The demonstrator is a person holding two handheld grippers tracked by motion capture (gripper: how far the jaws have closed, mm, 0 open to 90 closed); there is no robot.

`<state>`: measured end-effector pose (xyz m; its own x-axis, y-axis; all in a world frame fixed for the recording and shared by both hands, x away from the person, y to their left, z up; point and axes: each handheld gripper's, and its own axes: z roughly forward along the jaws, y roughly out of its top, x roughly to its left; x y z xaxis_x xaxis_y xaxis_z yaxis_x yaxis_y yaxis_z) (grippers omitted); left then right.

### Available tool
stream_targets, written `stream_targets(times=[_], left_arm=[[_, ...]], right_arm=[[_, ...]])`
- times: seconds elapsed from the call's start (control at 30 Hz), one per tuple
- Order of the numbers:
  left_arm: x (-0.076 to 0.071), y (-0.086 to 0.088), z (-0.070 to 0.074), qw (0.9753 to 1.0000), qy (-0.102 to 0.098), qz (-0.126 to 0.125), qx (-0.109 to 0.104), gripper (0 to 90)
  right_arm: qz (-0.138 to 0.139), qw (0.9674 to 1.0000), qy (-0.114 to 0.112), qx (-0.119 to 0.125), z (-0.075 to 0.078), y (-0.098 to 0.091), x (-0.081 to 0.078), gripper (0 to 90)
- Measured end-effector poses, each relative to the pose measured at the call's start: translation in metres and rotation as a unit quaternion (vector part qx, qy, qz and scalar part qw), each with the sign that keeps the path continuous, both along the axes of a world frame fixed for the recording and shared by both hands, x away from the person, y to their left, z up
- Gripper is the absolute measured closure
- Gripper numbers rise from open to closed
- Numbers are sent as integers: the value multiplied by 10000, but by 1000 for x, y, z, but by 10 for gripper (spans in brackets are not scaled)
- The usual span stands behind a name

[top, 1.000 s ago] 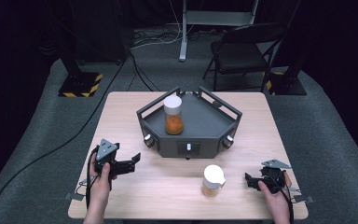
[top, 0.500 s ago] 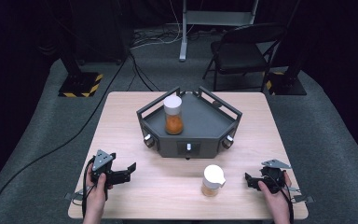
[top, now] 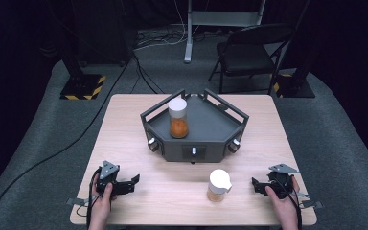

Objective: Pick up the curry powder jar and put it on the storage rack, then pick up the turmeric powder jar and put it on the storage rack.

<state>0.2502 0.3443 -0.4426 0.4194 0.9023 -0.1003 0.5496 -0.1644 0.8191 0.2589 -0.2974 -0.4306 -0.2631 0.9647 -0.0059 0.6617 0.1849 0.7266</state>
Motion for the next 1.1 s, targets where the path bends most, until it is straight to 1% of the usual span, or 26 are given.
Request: stream_targets(times=[0.1,0.17,0.2,0.3,0.4,0.53,0.6,0.63,0.73,0.8,1.1], left_arm=[[5,-1,-3,9999,145,-49,69,62],[7,-2,-3,9996,220,-40,149,62],[9,-3,-2,9994,294,-24,170,64],[10,-3,-1,9993,344,-9,159,64],[15,-5,2,9984,514,0,222,62],[15,-8,2,9982,506,-6,307,52],[15,-11,3,9979,509,-17,399,50],[15,-14,3,9977,502,-20,461,48],[15,-22,6,9959,492,-76,753,39],[17,-22,6,9957,518,-112,755,8],[17,-20,6,9955,534,-156,764,3]], right_arm=[[0,10000,-1,0,0,0,0,0],[0,10000,-1,0,0,0,0,0],[0,10000,-1,0,0,0,0,0],[0,10000,-1,0,0,0,0,0],[0,10000,-1,0,0,0,0,0],[0,10000,-1,0,0,0,0,0],[0,10000,-1,0,0,0,0,0],[0,10000,-1,0,0,0,0,0],[0,10000,-1,0,0,0,0,0],[-3,10000,0,1,0,0,0,0],[-1,10000,-1,1,0,0,0,0]])
